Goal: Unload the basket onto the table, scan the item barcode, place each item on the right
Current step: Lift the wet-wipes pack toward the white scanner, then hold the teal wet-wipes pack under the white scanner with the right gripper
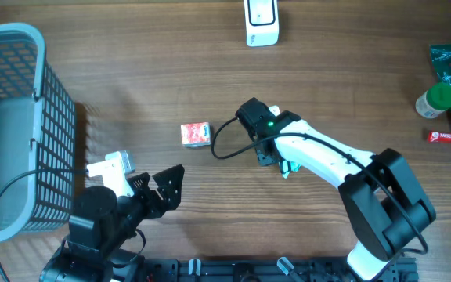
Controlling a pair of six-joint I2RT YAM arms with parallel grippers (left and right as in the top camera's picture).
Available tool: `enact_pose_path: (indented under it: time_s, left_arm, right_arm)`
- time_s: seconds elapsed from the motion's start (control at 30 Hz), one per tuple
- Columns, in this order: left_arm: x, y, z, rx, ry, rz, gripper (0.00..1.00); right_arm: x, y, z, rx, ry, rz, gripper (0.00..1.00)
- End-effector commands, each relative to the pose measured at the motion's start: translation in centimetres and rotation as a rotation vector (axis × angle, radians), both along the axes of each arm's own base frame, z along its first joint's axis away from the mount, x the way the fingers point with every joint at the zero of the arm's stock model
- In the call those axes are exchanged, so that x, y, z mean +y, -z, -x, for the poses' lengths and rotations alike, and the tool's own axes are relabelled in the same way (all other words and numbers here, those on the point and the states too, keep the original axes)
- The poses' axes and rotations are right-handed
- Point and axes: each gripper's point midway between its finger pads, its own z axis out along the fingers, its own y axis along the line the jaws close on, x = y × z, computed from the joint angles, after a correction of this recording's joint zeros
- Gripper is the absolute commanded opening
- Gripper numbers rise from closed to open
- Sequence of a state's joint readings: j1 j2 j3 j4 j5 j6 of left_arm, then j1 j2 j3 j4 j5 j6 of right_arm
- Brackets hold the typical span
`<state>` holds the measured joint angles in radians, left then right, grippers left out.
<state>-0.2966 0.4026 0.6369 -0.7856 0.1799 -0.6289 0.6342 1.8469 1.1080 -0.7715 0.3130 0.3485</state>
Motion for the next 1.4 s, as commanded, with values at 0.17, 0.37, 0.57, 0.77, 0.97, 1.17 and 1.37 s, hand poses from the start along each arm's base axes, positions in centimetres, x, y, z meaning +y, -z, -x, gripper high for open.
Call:
enact_pose_path:
  time_s: [0.17,0.37,0.57,0.77,0.97,1.17,1.37]
  left_arm:
    - [0.0,-0.1,0.0,-0.011,0.011,-0.017,1.00]
    - [0.0,-0.1,0.0,-0.011,0.011,-0.017,1.00]
    - [0.0,-0.1,0.0,-0.011,0.011,-0.017,1.00]
    - [0.0,-0.1,0.0,-0.011,0.011,-0.017,1.00]
    - [0.0,-0.1,0.0,-0.011,0.011,-0.017,1.00]
    - [0.0,-0.1,0.0,-0.011,0.011,-0.017,1.00]
    - [0.0,-0.1,0.0,-0.011,0.011,-0.017,1.00]
  right_arm:
    - [7.7,-5.8,0.6,0.198,-0.094,-0.461,0.04]
    - [12.0,-17.3,3.4,0.272,-0.545,-1.139,0.05]
    - [10.6,-21.7,5.6,0.257,-0.698,-1.509,0.04]
    - [11.4,-24.6,6.9,0.210,-0.784,-1.741,0.04]
    - [11.8,-24.5,7.5,0.127,-0.914,-1.727,0.04]
    - [12.2,-25.3,7.5,0.090,-0.965,-1.770,0.05]
    - [12.3,-25.3,7.6,0.008,-1.057,-1.755,0.05]
